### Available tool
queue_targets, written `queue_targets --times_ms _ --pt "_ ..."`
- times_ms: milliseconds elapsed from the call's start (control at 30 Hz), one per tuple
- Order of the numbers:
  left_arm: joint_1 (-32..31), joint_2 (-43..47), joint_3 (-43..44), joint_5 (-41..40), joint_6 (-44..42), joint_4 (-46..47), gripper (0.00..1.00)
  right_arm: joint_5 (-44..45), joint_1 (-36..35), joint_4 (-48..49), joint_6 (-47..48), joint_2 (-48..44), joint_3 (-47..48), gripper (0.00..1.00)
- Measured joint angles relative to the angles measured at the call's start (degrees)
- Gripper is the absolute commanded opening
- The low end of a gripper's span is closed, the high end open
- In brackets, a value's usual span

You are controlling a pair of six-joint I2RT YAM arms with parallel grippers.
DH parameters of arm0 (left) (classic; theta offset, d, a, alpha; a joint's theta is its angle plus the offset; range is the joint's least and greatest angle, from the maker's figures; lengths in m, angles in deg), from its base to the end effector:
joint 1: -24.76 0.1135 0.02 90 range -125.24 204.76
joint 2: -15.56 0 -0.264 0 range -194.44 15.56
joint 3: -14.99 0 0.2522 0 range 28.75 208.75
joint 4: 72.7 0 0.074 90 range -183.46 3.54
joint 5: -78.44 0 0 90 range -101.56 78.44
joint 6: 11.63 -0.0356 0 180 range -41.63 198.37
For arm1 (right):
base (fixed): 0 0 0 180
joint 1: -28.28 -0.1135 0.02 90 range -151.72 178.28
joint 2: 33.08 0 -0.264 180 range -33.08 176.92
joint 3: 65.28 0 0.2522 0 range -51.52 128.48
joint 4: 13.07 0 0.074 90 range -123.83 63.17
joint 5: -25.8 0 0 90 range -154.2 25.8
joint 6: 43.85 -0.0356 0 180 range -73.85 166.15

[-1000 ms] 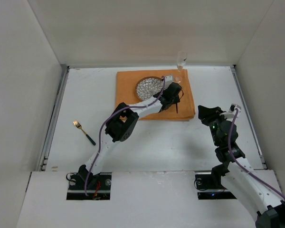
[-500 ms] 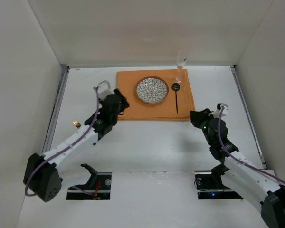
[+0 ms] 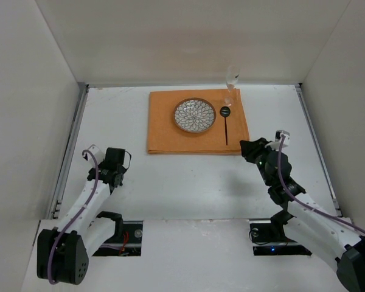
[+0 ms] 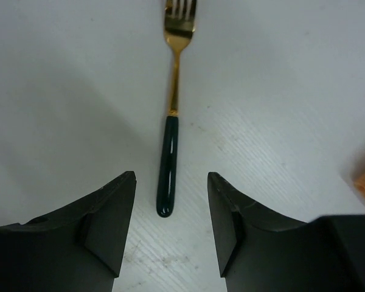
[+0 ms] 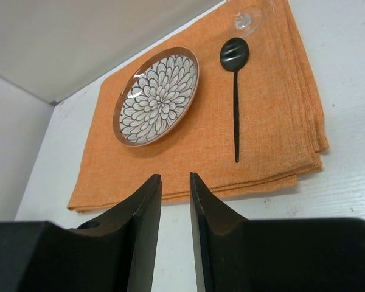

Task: Set the dinner table for one person

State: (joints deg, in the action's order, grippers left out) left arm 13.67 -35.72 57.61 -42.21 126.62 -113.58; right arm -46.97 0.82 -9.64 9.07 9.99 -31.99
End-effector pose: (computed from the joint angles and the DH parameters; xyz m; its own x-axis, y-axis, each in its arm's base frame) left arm 0.1724 -0.0153 0.2019 -0.3784 -0.5799 -0.7215 -0.6630 0.7137 -0.2258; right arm 0.1673 0.0750 0.2390 -0.1863 0.5522 -0.8127 -0.0838 0.8152 0.5731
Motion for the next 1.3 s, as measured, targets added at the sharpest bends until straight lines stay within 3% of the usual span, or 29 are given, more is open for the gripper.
queue_targets --times_ms 300,667,833,1000,1167,1300 --pt "2.7 -8.3 -3.0 3.3 0.4 5.9 0.35 0.1 -1.0 0.0 1.0 0.7 0.7 0.33" --pt "7.1 -10.2 -4.9 4.7 -0.1 11.0 0.31 0.1 -1.2 0.0 1.3 0.3 0.7 0.33" --pt "8.3 -13.1 -4.9 4.7 -1.2 16.5 0.06 0.2 -1.2 0.0 1.4 -0.2 0.7 0.33" --pt "9.0 -12.3 -6.0 6.5 -2.4 20.2 0.00 0.2 -1.2 0.0 1.4 -0.3 0.7 0.33" --pt "6.8 -2.8 -5.9 7.6 -3.3 15.3 0.00 0.2 -1.2 0.0 1.4 -0.3 0.7 0.33" --pt "-0.7 -2.8 1.1 6.5 -5.4 14.4 0.00 0.2 -1.2 0.0 1.5 0.1 0.7 0.33"
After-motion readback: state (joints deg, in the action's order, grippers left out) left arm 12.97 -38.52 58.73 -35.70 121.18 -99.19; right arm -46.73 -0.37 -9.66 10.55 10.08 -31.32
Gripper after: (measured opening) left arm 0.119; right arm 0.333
